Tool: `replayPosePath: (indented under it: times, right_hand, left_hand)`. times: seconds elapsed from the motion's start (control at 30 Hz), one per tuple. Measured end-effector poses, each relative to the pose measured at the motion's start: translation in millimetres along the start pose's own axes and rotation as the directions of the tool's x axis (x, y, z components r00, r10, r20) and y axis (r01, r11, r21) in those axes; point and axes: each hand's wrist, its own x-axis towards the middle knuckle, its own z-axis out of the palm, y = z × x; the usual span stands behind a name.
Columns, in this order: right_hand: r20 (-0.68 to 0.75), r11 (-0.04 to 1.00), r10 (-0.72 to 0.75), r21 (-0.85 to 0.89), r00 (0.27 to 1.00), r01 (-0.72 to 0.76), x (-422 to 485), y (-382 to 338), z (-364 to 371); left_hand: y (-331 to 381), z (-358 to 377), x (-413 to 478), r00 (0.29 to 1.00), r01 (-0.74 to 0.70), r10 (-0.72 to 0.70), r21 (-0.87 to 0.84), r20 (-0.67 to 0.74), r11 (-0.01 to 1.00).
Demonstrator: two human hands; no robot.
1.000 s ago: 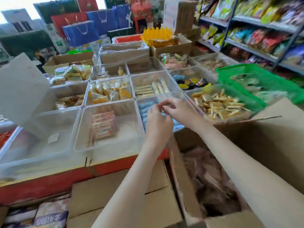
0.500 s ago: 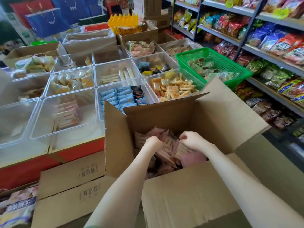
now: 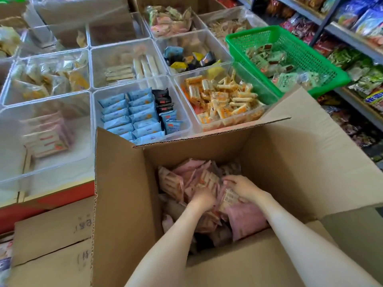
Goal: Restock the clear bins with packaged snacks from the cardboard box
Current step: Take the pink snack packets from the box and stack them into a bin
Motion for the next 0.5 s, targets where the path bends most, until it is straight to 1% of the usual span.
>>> replayPosePath:
  times: [0.03, 0.1, 0.2, 0.3, 0.4, 0.43, 0.5]
  right_hand:
    - [0.013, 1.000, -0.014, -0.024, 1.000, 0.014, 7.2, 0.0, 4.8]
    - [-0.017, 0.999, -0.019, -0.038, 1.000, 0.018, 17.6, 0.3, 10.8]
    - [-0.059, 0.999, -0.013, 0.035, 0.998, 0.015, 19.3, 3.0, 12.6]
    - [-0.072, 0.993, -0.055, 0.097, 0.996, 0.062, 11.7, 3.9, 6.3]
    - [-0.112, 0.985, -0.122, 0.106, 0.986, 0.134, -1.4, -8.8, -4.1]
    - [-0.129, 0.981, -0.144, 0.112, 0.981, 0.159, -7.0, -14.9, -7.0]
    - [-0.173, 0.969, -0.198, 0.115, 0.965, 0.220, -21.2, -29.3, -12.5]
  left_hand:
    - [0.2, 3.9, 4.1, 1.000, -0.005, 0.005, 0.000, 0.009, 1.000]
    - [0.2, 9.9, 14.1, 0.999, -0.027, 0.028, -0.033, 0.022, 0.999]
    - [-4.6, 15.3, 24.1, 0.998, -0.049, 0.052, -0.096, 0.025, 0.994]
    - [-5.7, 14.9, 24.6, 0.986, -0.163, 0.165, -0.138, 0.007, 0.977]
    - [-0.4, 14.2, 16.3, 0.954, -0.298, 0.301, -0.135, 0.001, 0.945]
    - [2.1, 14.0, 11.8, 0.944, -0.329, 0.329, -0.123, -0.022, 0.936]
    - [8.8, 10.7, 0.2, 0.923, -0.368, 0.357, -0.059, -0.143, 0.928]
